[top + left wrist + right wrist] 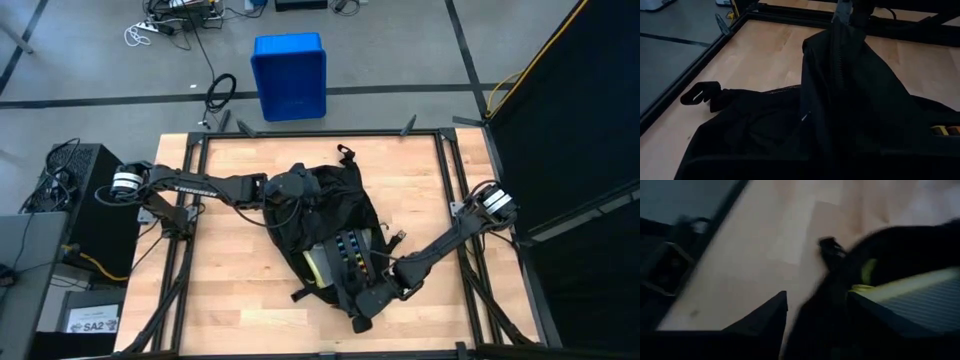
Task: Unpack backpack
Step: Open the black backpack
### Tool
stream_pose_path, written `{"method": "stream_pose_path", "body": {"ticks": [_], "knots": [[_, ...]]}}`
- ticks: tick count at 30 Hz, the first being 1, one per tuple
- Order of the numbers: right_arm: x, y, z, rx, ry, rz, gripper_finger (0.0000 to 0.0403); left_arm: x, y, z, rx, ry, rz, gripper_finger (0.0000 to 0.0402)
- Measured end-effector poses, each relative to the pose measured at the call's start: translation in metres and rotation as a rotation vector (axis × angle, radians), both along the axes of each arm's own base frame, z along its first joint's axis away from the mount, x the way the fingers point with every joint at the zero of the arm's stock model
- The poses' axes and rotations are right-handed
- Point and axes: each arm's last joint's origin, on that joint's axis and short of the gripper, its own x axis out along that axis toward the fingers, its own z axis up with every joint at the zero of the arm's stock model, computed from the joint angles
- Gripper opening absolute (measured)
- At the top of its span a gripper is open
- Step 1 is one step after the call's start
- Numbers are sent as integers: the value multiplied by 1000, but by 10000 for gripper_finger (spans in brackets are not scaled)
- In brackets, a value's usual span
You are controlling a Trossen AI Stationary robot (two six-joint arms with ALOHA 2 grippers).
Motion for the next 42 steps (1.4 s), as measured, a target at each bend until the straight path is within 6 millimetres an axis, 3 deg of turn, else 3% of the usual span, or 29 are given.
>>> {"method": "stream_pose_path", "body": {"ticks": [19,24,31,42], "knots": [[-1,-10,-6,10,90,-63,174,0,0,0,-19,-1,0,0],[-2,-12,-7,25,126,-39,135,0,0,0,-8,-1,-6,0],[-5,-12,-10,76,201,-8,14,0,2,1,1,-1,-6,0],[-17,-1,-14,109,269,-18,2,-14,24,13,0,8,30,0]]}}
